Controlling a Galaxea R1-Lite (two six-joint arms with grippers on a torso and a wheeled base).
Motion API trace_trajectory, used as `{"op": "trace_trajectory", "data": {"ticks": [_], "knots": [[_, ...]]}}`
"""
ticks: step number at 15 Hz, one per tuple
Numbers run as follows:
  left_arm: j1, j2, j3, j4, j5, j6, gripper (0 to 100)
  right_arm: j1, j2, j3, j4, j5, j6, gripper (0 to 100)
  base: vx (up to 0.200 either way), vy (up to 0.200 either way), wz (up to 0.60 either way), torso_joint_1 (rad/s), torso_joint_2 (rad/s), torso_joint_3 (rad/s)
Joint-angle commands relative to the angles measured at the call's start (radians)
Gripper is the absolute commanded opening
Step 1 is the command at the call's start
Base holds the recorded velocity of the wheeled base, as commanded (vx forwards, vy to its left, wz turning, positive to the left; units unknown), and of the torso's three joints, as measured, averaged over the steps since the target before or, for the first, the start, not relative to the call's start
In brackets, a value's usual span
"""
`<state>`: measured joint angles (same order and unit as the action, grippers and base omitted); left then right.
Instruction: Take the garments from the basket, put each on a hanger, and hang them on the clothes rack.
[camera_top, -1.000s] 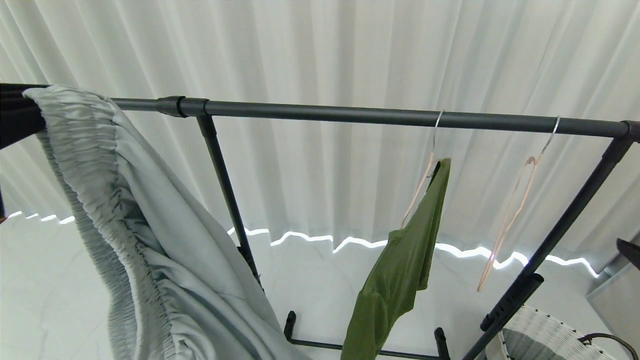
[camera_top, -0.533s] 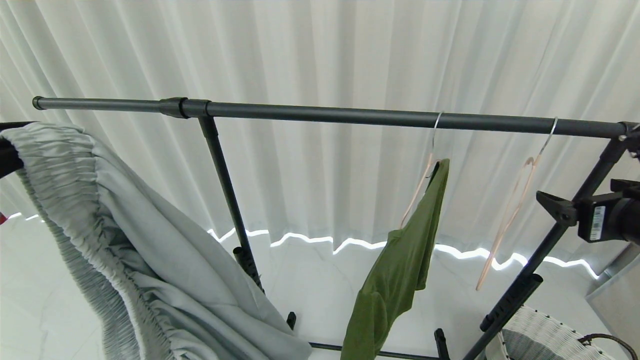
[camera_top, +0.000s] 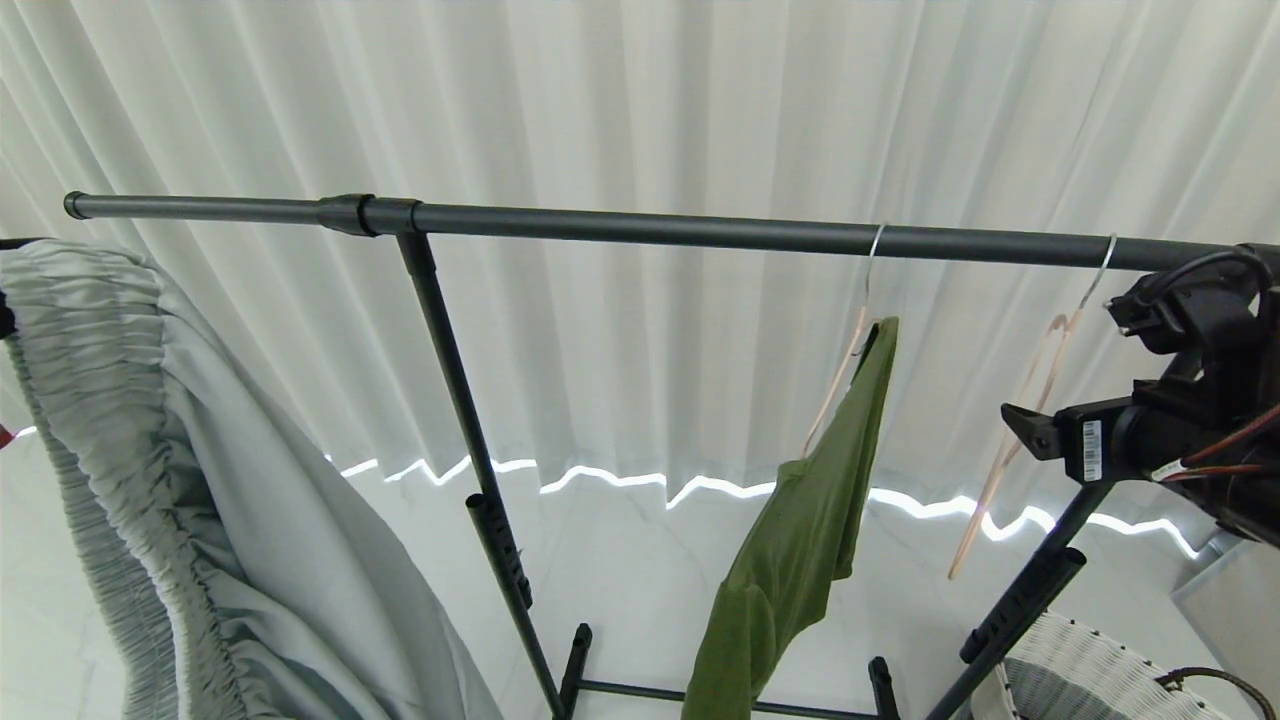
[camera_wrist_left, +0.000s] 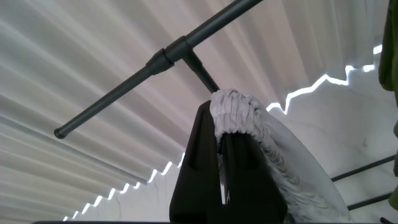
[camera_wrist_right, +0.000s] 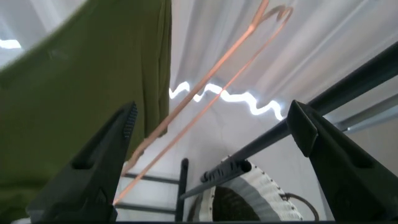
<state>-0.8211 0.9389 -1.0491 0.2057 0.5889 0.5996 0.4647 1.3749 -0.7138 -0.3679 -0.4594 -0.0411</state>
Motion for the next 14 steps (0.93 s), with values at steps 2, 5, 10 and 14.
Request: {"op": "trace_trajectory", "data": {"ticks": [2, 5, 10, 14], "knots": [[0.0, 0.001, 0.0, 0.0, 0.0, 0.0, 0, -0.001, -0.005, 0.011, 0.001, -0.002, 0.0, 100, 0.0, 0.0, 0.0, 0.0, 0.0, 0.0], [0.0, 0.001, 0.0, 0.0, 0.0, 0.0, 0, -0.004, -0.02, 0.037, 0.001, -0.002, 0.0, 100, 0.0, 0.0, 0.0, 0.0, 0.0, 0.0], [0.0, 0.004, 0.0, 0.0, 0.0, 0.0, 0, -0.004, -0.057, 0.068, 0.0, -0.002, 0.0, 100, 0.0, 0.0, 0.0, 0.0, 0.0, 0.0], [0.0, 0.008, 0.0, 0.0, 0.0, 0.0, 0, -0.009, -0.073, 0.071, -0.002, 0.002, 0.018, 100, 0.0, 0.0, 0.0, 0.0, 0.0, 0.0]]}}
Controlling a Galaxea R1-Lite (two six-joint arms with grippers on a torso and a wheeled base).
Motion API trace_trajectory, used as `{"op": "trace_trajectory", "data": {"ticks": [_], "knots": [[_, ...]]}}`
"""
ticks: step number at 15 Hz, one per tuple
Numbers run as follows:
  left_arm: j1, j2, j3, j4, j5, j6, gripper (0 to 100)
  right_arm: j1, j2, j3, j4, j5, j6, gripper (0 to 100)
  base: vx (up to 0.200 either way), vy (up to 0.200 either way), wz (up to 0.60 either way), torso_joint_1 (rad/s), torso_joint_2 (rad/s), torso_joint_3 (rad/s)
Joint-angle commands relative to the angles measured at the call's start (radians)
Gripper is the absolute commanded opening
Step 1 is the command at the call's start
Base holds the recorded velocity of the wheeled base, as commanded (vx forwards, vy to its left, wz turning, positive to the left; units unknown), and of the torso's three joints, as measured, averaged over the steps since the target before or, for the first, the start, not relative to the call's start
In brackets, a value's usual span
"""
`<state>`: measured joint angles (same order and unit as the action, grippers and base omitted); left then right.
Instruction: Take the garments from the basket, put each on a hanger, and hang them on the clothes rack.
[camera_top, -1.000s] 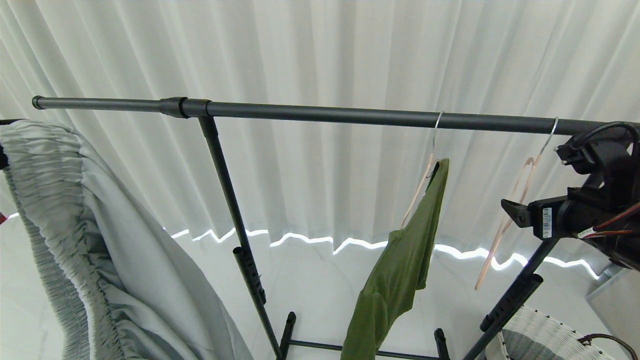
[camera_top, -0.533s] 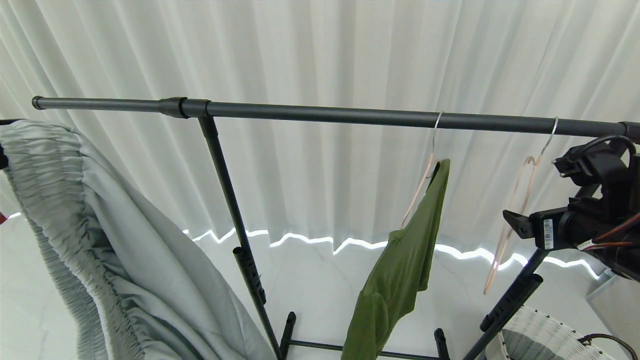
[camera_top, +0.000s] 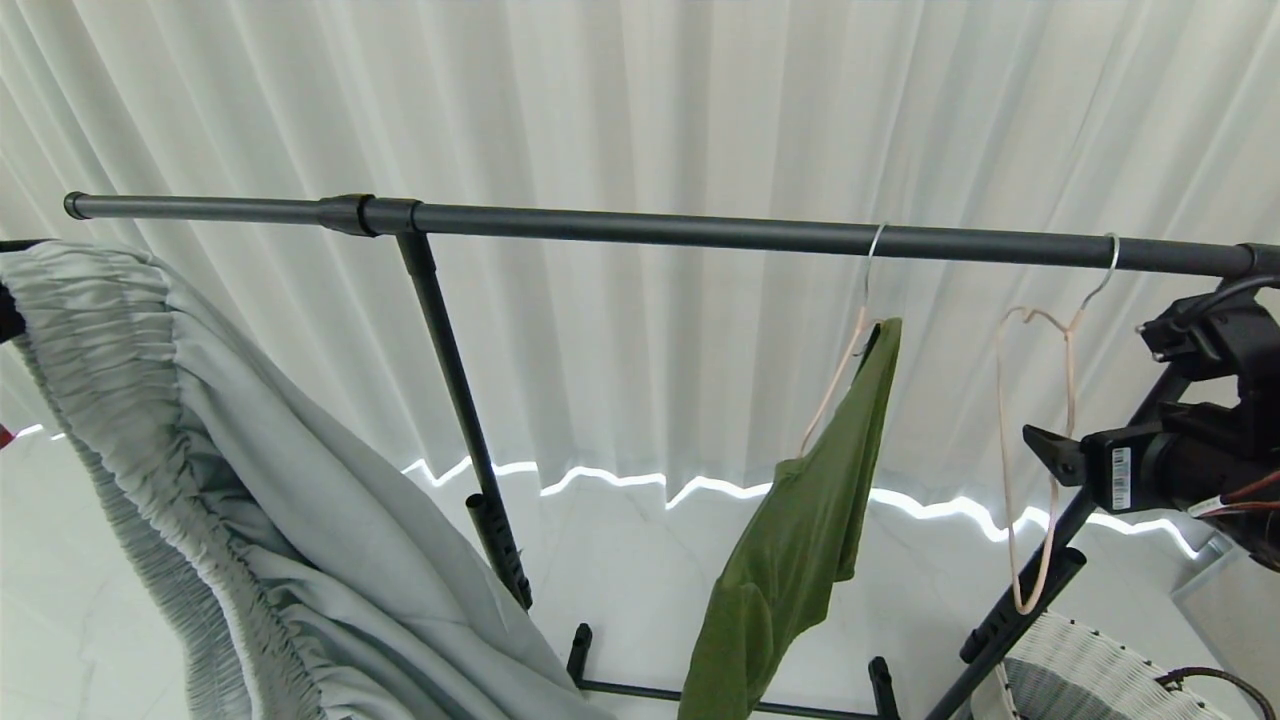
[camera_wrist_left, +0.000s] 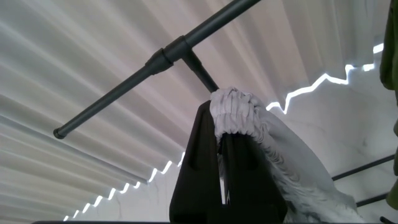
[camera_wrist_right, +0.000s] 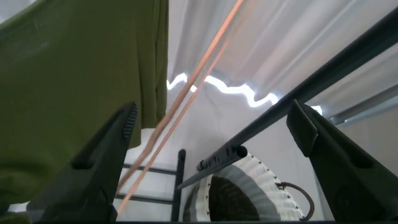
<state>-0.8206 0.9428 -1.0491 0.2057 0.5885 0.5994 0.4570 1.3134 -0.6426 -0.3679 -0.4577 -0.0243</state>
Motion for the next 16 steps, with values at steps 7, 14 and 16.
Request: {"op": "trace_trajectory", "data": {"ticks": [7, 14, 16], "knots": [[0.0, 0.001, 0.003, 0.0, 0.001, -0.003, 0, -0.054, 0.009, -0.069, 0.156, 0.005, 0.159, 100, 0.0, 0.0, 0.0, 0.0, 0.0, 0.0], [0.0, -0.004, 0.006, 0.0, 0.002, -0.003, 0, -0.135, 0.129, -0.276, 0.435, 0.146, 0.288, 100, 0.0, 0.0, 0.0, 0.0, 0.0, 0.0], [0.001, -0.006, 0.005, 0.0, 0.002, -0.003, 0, -0.141, 0.147, -0.239, 0.431, 0.146, 0.283, 100, 0.0, 0.0, 0.0, 0.0, 0.0, 0.0]]}}
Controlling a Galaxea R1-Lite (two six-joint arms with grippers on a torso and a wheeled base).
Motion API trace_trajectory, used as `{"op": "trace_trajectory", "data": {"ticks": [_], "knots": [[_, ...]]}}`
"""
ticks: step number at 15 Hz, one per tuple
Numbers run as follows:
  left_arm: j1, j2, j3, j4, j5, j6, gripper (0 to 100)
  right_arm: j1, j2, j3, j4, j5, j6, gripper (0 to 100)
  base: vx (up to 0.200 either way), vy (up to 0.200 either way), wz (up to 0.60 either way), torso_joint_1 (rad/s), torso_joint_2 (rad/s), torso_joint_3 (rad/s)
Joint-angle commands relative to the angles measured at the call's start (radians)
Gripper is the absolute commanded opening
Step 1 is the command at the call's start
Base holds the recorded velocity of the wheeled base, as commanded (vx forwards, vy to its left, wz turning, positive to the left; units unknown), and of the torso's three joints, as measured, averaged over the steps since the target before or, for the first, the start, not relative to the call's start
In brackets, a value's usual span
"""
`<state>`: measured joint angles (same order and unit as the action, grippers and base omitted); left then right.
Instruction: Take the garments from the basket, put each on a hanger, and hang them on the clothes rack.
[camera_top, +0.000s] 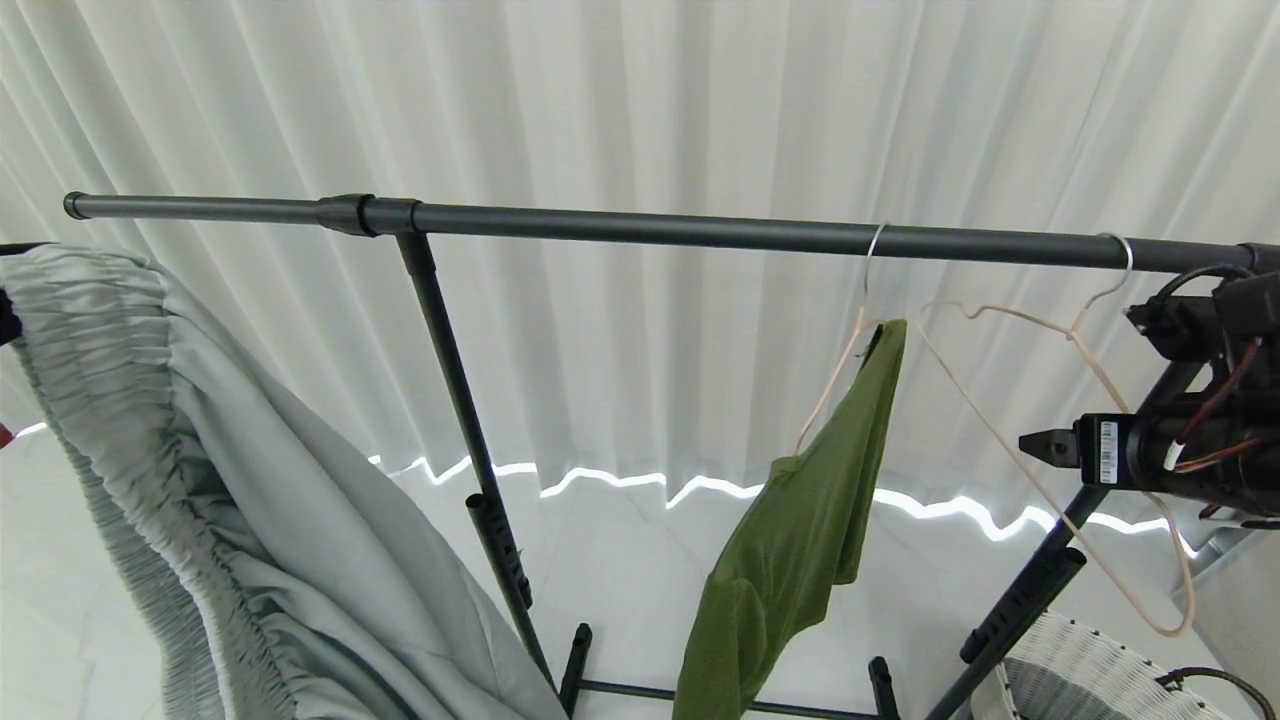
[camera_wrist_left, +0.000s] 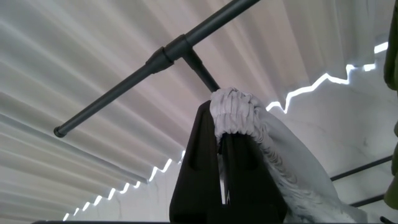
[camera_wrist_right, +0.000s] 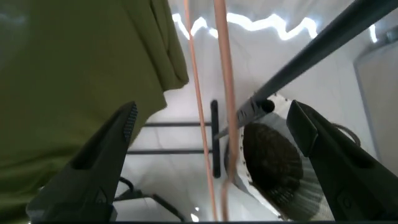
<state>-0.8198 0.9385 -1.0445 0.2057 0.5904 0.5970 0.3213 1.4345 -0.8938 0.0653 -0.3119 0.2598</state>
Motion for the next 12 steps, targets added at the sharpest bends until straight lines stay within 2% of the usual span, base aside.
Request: {"op": "trace_trajectory", "data": {"ticks": [1, 12], "knots": [[0.001, -0.001, 0.0, 0.0, 0.003, 0.0, 0, -0.005, 0.029, 0.012, -0.002, 0.002, -0.002, 100, 0.0, 0.0, 0.0, 0.0, 0.0, 0.0], [0.001, 0.002, 0.0, 0.0, 0.002, 0.0, 0, 0.015, 0.026, 0.01, -0.002, -0.003, -0.002, 100, 0.0, 0.0, 0.0, 0.0, 0.0, 0.0]]}}
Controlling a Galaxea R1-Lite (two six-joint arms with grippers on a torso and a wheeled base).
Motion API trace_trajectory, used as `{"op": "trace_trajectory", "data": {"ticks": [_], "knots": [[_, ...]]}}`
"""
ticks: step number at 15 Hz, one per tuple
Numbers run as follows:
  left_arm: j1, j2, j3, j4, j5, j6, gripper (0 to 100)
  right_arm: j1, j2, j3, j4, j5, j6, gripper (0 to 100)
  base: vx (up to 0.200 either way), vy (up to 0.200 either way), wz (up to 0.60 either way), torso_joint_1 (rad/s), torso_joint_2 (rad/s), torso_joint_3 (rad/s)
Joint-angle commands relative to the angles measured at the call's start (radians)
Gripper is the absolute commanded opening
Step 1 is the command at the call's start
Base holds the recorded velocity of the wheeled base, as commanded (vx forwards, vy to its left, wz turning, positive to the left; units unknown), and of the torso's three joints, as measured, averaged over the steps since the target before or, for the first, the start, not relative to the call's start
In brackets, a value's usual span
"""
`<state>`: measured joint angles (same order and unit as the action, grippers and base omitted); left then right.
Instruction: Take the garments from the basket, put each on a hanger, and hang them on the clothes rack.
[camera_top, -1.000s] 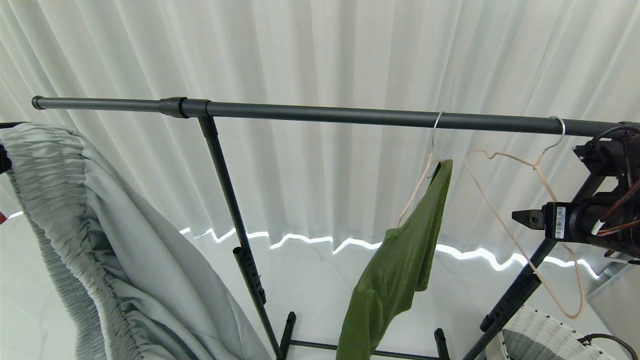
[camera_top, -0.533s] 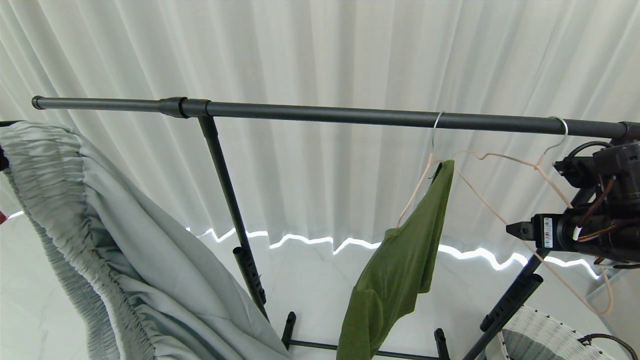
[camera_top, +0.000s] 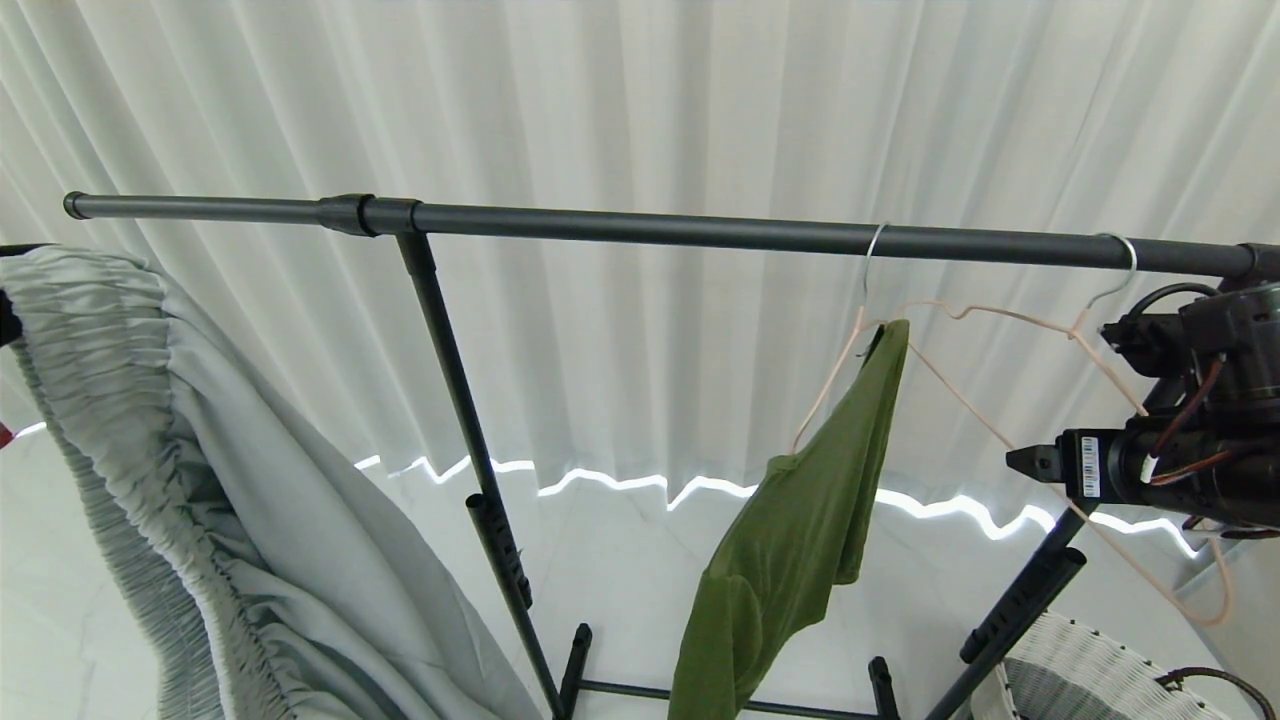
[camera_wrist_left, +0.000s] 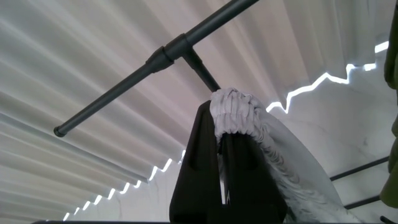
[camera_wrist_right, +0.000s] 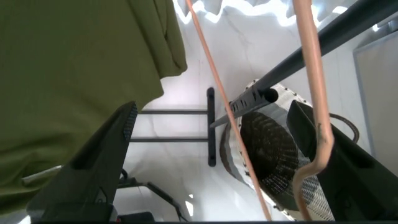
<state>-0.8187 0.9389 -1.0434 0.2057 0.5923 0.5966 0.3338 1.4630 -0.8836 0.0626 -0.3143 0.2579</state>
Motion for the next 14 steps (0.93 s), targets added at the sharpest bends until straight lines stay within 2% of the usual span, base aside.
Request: {"op": "trace_trajectory", "data": {"ticks": [1, 9, 10, 14], "knots": [[0.0, 0.001, -0.001, 0.0, 0.0, 0.0, 0, 0.002, -0.001, 0.0, 0.0, -0.003, -0.002, 100, 0.0, 0.0, 0.0, 0.0, 0.0, 0.0], [0.0, 0.0, -0.003, 0.0, 0.0, 0.0, 0, -0.001, 0.016, 0.011, -0.032, -0.014, -0.031, 100, 0.0, 0.0, 0.0, 0.0, 0.0, 0.0], [0.0, 0.0, -0.003, 0.0, 0.0, 0.0, 0, -0.002, 0.016, 0.011, -0.032, -0.014, -0.031, 0, 0.0, 0.0, 0.0, 0.0, 0.0, 0.0], [0.0, 0.003, -0.003, 0.0, 0.0, 0.0, 0, -0.012, 0.016, 0.011, -0.032, -0.016, -0.032, 0, 0.0, 0.0, 0.0, 0.0, 0.0, 0.0]]}}
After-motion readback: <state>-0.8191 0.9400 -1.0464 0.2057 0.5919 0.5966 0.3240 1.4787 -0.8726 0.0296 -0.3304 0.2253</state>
